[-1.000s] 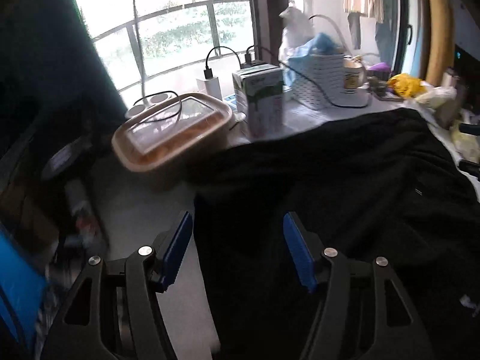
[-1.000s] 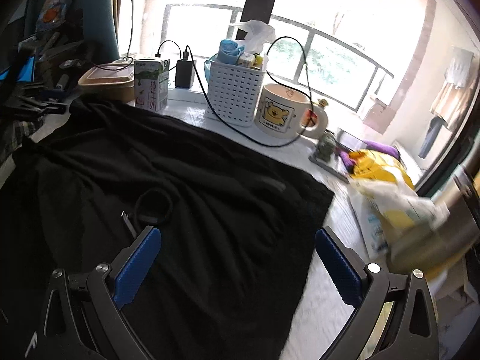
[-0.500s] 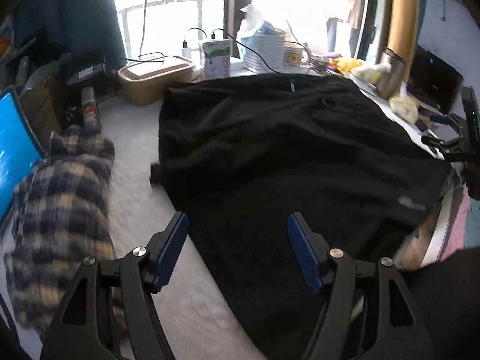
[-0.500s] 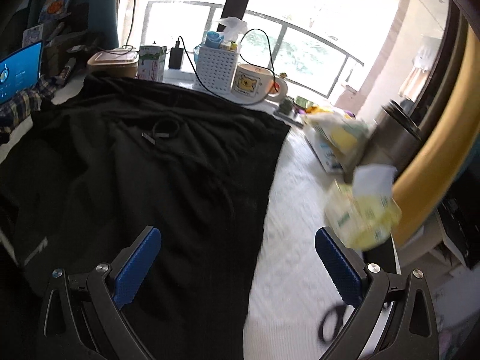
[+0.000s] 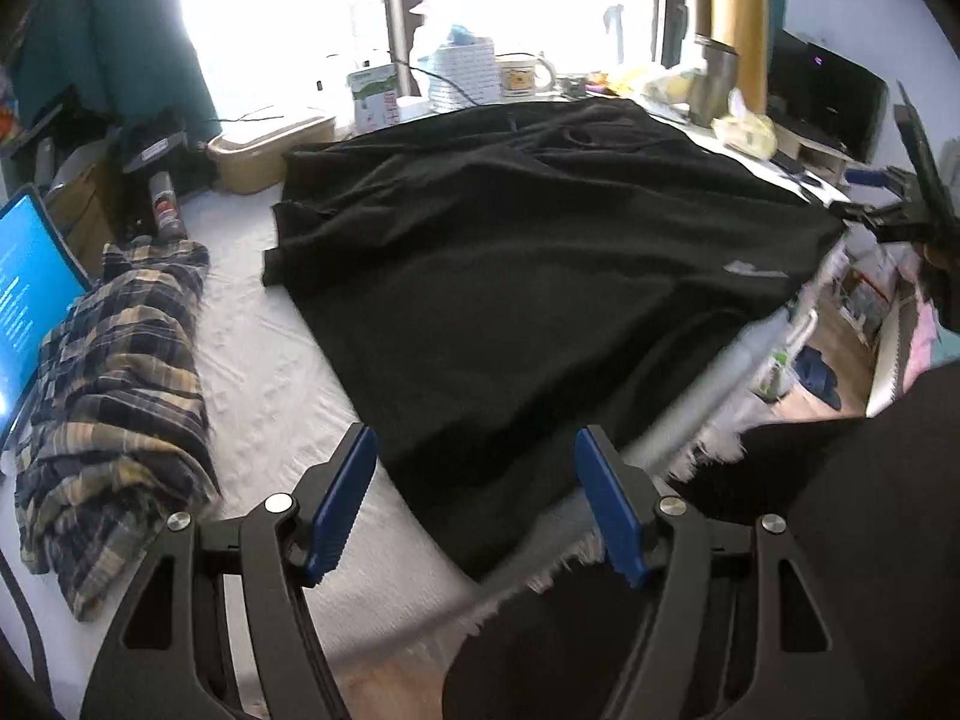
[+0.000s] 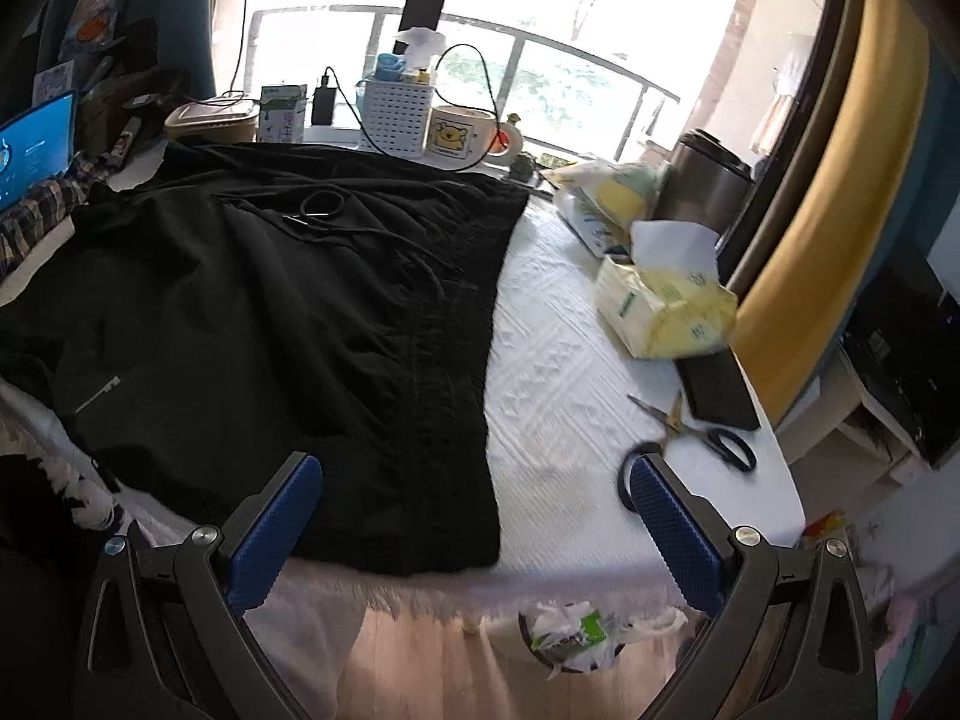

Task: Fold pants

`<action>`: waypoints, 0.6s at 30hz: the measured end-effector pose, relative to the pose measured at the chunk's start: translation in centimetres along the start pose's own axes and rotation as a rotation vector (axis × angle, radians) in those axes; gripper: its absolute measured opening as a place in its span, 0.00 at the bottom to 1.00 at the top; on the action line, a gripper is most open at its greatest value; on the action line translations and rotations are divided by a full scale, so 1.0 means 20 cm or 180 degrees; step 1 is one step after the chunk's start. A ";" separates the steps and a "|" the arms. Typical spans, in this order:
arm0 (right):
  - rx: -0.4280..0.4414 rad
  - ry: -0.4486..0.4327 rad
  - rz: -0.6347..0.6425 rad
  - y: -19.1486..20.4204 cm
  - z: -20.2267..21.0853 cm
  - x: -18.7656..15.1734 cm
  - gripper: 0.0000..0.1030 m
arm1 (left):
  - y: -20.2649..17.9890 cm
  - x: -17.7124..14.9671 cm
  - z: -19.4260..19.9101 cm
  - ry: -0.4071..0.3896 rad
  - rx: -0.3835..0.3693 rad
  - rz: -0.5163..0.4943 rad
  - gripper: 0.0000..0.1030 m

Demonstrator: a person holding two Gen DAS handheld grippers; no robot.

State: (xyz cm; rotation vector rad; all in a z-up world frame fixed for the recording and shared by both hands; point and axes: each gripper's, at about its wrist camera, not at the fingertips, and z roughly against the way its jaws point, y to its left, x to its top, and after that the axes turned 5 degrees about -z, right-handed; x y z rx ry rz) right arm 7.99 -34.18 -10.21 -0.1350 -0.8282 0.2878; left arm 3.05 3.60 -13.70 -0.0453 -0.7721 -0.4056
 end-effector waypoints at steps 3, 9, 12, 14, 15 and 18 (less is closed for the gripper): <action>-0.0055 -0.0026 -0.0047 -0.05 0.03 -0.02 1.00 | -0.03 -0.03 0.00 0.0062 0.0046 -0.0140 0.67; -0.0110 0.0041 -0.0099 -0.10 0.02 -0.06 1.00 | -0.02 -0.06 -0.07 0.0157 0.0257 -0.0144 0.67; -0.0080 0.0052 -0.0110 -0.09 0.00 -0.08 1.00 | -0.02 -0.04 -0.09 0.0116 0.0397 -0.0126 0.67; -0.0070 0.0046 -0.0089 -0.08 -0.01 -0.09 1.00 | -0.04 -0.04 -0.10 0.0053 0.0491 -0.0172 0.67; -0.0065 0.0044 -0.0074 -0.08 -0.01 -0.10 1.00 | -0.05 -0.03 -0.10 0.0027 0.0529 -0.0203 0.67; -0.0058 0.0058 -0.0010 -0.07 -0.02 -0.11 1.00 | -0.07 -0.01 -0.13 -0.0056 0.0683 -0.0228 0.67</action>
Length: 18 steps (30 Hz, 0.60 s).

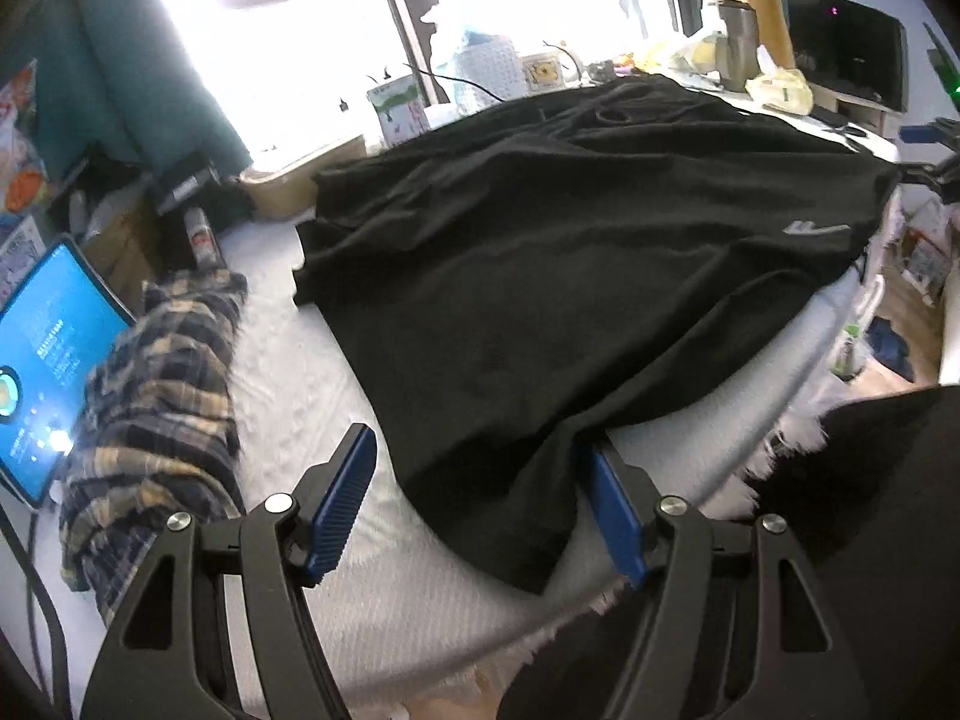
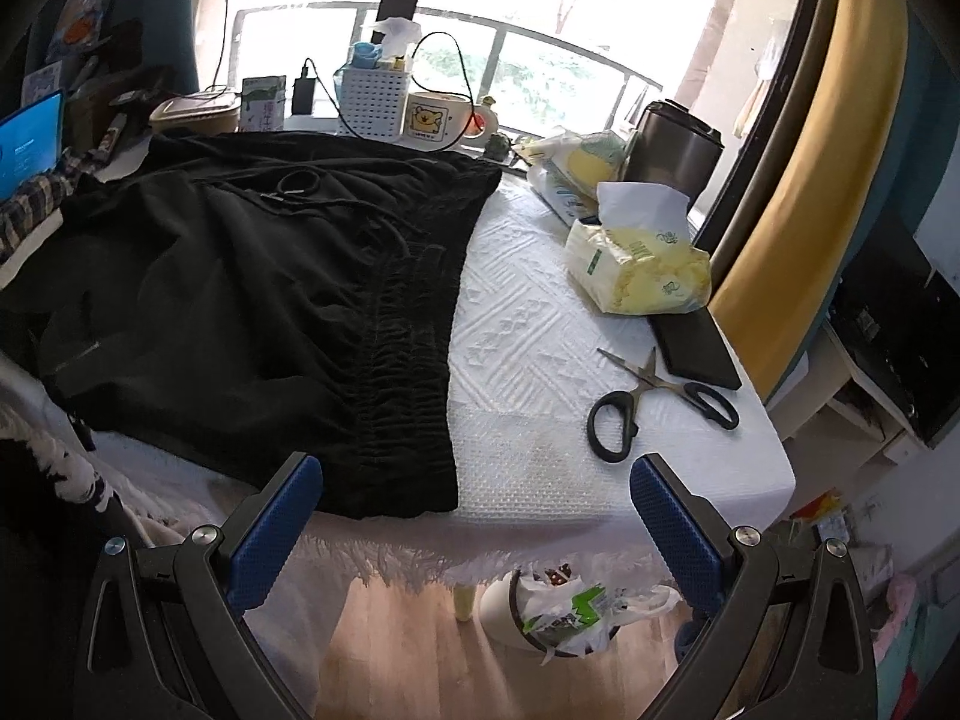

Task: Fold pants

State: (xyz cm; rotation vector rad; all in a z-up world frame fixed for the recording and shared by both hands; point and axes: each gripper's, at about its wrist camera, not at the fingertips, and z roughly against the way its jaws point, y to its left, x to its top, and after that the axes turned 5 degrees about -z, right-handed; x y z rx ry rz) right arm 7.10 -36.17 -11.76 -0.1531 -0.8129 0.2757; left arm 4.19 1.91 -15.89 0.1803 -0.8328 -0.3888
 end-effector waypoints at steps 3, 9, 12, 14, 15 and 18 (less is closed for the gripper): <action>0.0014 -0.0003 0.0066 0.01 0.02 -0.02 1.00 | 0.01 0.03 -0.03 -0.0008 0.0027 0.0100 0.67; 0.0181 0.0016 0.0341 0.07 0.04 -0.07 1.00 | -0.04 0.04 -0.03 -0.0115 0.0051 -0.0089 0.67; 0.0129 -0.0019 0.0396 0.12 0.00 -0.07 1.00 | -0.04 0.04 -0.03 -0.0134 0.0059 -0.0099 0.67; 0.0173 -0.0088 0.0371 0.14 -0.02 -0.04 1.00 | -0.04 0.06 -0.05 -0.0136 0.0075 -0.0059 0.67; 0.0217 -0.0139 0.0379 0.16 -0.03 -0.02 1.00 | -0.04 0.07 -0.06 -0.0135 0.0087 -0.0048 0.67; 0.0337 -0.0193 0.0438 0.23 -0.08 0.02 0.96 | -0.04 0.08 -0.08 -0.0182 0.0046 -0.0001 0.58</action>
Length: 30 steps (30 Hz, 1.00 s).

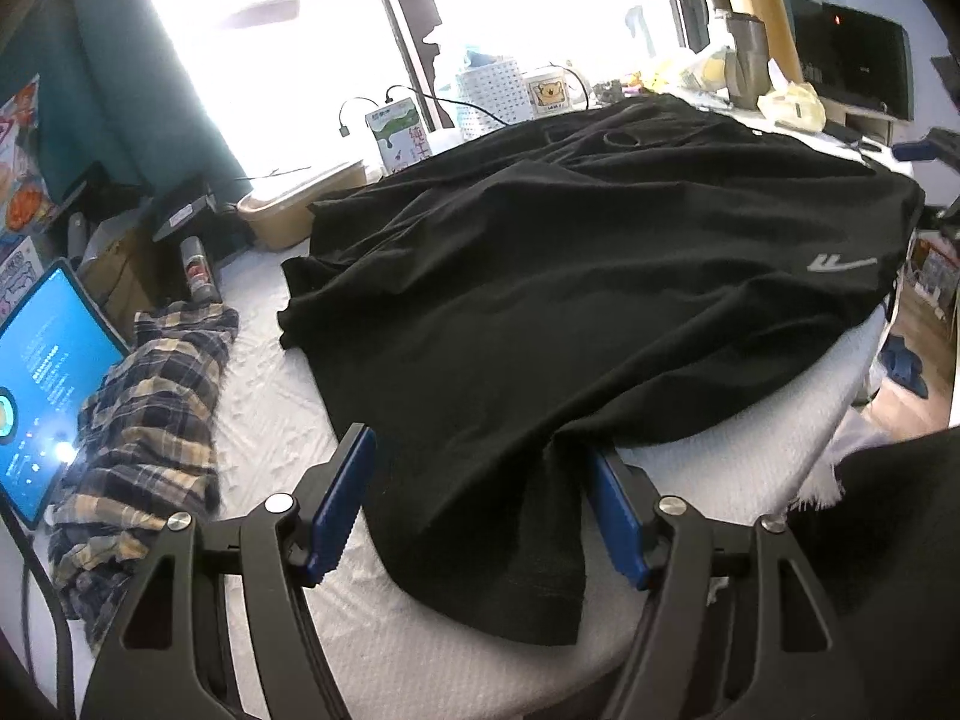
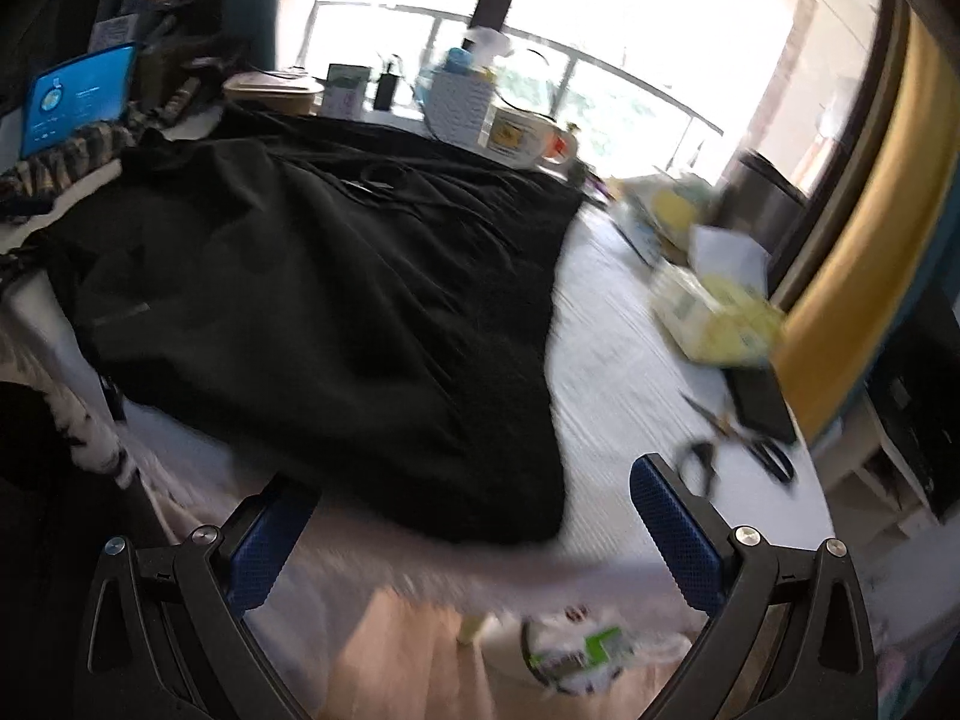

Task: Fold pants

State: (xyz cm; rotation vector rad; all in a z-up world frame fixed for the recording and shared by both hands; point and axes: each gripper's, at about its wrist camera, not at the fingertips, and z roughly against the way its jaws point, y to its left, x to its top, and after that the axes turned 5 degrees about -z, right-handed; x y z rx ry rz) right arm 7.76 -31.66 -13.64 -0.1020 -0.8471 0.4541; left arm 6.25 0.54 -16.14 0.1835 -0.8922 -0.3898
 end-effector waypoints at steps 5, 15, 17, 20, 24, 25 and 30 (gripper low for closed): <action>0.0101 -0.0066 -0.0063 0.04 -0.09 0.03 0.63 | -0.04 0.02 -0.01 -0.0017 -0.0328 0.0020 0.04; 0.0223 -0.0447 -0.0250 0.02 0.07 0.08 0.12 | 0.14 0.01 0.22 -0.0437 -0.0423 0.0544 0.03; 0.0177 -0.0564 -0.0182 0.03 0.13 0.14 0.12 | 0.18 0.04 0.28 -0.0551 -0.0389 0.0589 0.03; 0.0103 -0.0690 -0.0078 0.04 0.19 0.21 0.12 | 0.23 0.09 0.35 -0.0697 -0.0373 0.0660 0.03; 0.0248 -0.0842 -0.0177 -0.03 0.25 0.31 0.11 | 0.32 0.21 0.40 -0.0909 -0.0297 0.0653 0.03; 0.0278 -0.0858 -0.0203 -0.05 0.25 0.34 0.10 | 0.34 0.24 0.41 -0.0972 -0.0268 0.0646 0.03; 0.0279 -0.0987 -0.0222 -0.10 0.21 0.51 0.10 | 0.47 0.41 0.35 -0.1121 -0.0185 0.0602 0.03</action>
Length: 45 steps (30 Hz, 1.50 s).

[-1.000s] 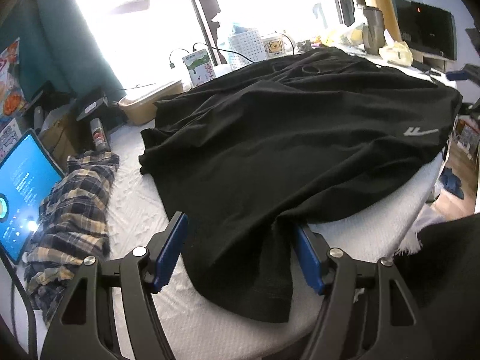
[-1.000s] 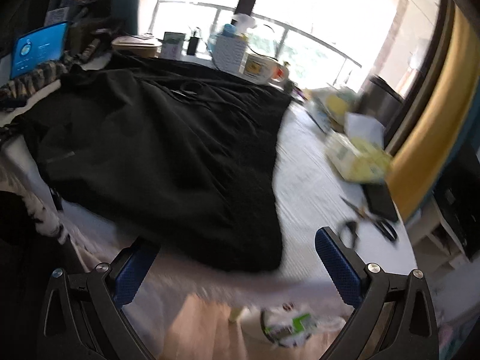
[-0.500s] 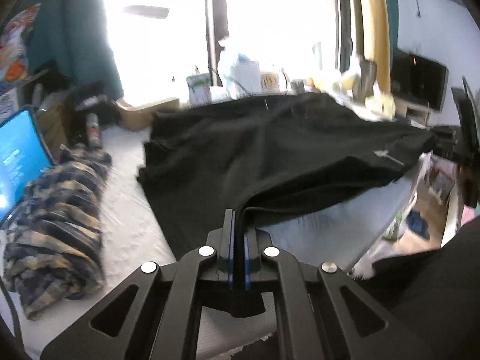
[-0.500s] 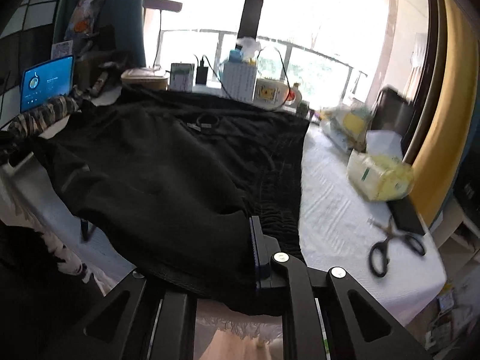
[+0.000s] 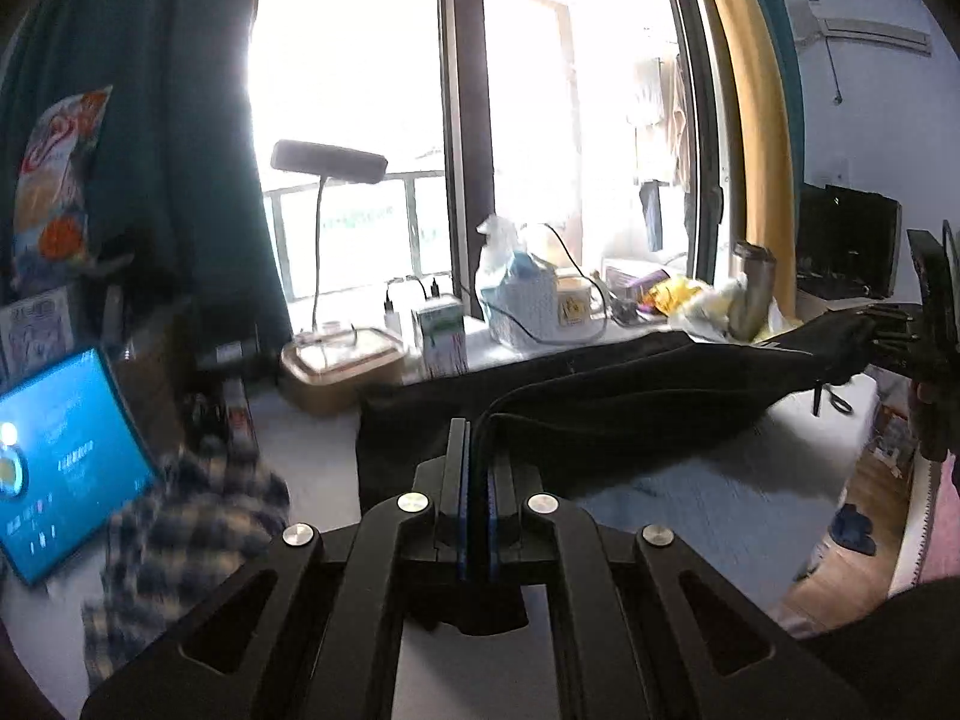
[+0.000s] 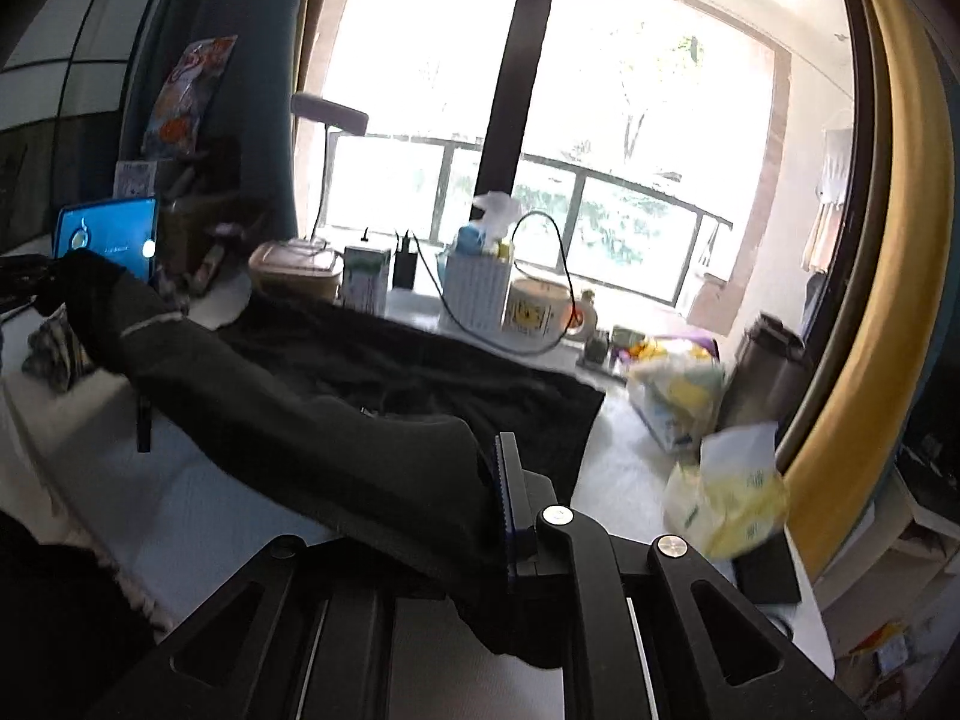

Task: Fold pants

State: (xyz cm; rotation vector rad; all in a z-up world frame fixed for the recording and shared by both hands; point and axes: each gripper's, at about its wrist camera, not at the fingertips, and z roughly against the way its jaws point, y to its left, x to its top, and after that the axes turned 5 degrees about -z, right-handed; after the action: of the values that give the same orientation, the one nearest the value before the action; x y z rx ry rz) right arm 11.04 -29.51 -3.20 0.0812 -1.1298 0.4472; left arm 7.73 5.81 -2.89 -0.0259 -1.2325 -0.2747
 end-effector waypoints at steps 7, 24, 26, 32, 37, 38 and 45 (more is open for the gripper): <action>0.0004 -0.0019 -0.0127 -0.08 -0.22 0.22 0.10 | 0.12 0.24 -0.23 0.0002 0.0026 -0.0038 0.03; -0.0103 0.0563 -0.0442 -0.35 -1.08 0.36 0.10 | 0.35 0.26 -1.15 0.0781 -0.0292 -0.0095 0.03; -0.0094 0.0672 -0.0463 -0.38 -1.17 0.35 0.10 | 0.37 0.25 -1.25 0.0840 -0.0296 -0.0097 0.03; -0.0034 0.1047 -0.0471 -0.44 -1.48 0.33 0.10 | 0.38 0.23 -1.49 0.1053 -0.0175 -0.0208 0.08; 0.0043 0.1303 -0.0452 -0.47 -1.64 0.31 0.11 | 0.43 0.21 -1.54 0.1133 -0.0171 -0.0129 0.47; 0.0058 0.1335 -0.0431 -0.47 -1.66 0.32 0.12 | 0.44 0.21 -1.53 0.1107 -0.0177 -0.0104 0.58; -0.0016 0.1605 -0.0294 -0.50 -1.78 0.37 0.63 | 0.51 0.29 -1.38 0.0869 -0.0025 -0.0102 0.66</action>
State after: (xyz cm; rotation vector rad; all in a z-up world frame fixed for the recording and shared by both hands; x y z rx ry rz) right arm 47.81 -26.15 -10.44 0.0136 -0.6287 0.3555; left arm 37.31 9.98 -5.42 0.0241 -0.9613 -0.3006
